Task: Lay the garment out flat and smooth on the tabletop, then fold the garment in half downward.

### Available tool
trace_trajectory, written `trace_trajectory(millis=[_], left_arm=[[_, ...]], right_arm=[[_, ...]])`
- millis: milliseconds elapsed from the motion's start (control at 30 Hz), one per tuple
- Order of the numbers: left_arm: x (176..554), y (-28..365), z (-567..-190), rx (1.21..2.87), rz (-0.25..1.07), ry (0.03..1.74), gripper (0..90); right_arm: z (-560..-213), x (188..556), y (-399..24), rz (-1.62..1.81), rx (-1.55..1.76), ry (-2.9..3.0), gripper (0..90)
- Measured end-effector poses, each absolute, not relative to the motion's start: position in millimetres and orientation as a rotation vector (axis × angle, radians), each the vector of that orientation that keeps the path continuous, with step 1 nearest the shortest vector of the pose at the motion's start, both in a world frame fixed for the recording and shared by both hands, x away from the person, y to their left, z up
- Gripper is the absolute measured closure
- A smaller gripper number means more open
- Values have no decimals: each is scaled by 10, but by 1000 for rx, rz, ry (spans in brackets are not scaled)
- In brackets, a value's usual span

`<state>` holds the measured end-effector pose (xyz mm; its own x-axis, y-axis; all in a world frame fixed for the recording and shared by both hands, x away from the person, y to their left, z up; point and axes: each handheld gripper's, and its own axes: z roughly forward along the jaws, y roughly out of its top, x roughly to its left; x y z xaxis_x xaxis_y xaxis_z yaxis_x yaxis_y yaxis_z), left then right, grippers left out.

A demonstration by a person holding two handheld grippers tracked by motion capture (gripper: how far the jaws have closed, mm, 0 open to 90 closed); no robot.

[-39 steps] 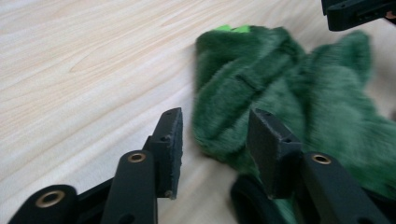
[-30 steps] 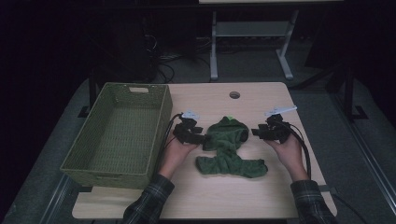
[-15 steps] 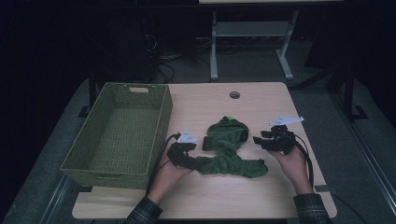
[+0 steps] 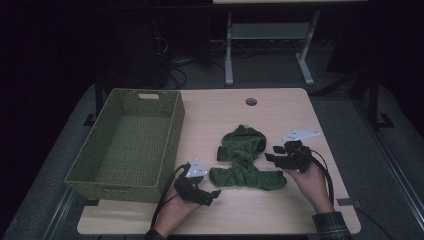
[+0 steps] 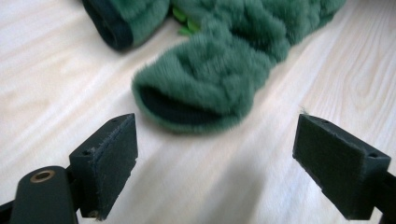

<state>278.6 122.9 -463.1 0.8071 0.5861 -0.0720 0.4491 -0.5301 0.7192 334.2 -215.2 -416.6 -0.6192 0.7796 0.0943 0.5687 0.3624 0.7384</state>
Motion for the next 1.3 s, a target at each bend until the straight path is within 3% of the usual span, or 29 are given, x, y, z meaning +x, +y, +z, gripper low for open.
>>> trace_trajectory(millis=[467,900,1300], left_arm=[[2596,1318,-4770,2242,330,748,132],[2592,1320,-4770,2240,320,754,131],[2594,1321,-4773,2238,323,754,131]], right_arm=[[-4103,3181,-1749,1173,1073,2445,558],[-4084,3027,-1309,1219,936,2534,576],[-4157,2922,-922,1234,820,2618,663]])
